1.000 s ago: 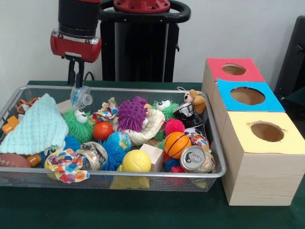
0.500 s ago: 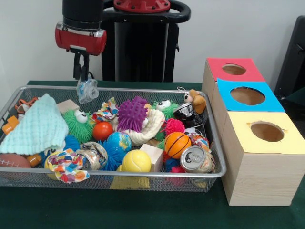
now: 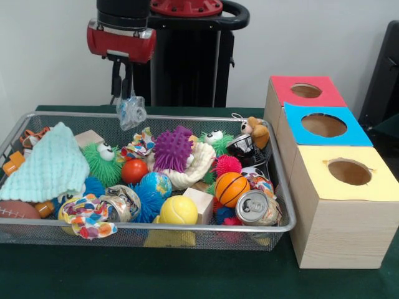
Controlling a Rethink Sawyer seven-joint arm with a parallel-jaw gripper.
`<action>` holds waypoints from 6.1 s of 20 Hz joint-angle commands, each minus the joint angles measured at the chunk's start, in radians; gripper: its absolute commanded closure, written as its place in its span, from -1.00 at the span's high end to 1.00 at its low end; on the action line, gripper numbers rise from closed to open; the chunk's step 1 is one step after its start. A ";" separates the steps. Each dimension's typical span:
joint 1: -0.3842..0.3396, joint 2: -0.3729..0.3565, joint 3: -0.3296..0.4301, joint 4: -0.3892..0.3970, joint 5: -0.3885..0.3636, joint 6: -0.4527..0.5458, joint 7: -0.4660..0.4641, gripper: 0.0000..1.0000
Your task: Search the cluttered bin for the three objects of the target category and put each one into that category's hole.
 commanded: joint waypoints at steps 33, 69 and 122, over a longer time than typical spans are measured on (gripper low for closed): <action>0.096 -0.022 0.025 0.086 0.121 -0.014 0.076 1.00; 0.090 0.201 0.040 -0.157 0.100 -0.044 0.061 1.00; 0.086 0.318 -0.047 -0.247 0.010 -0.033 0.053 1.00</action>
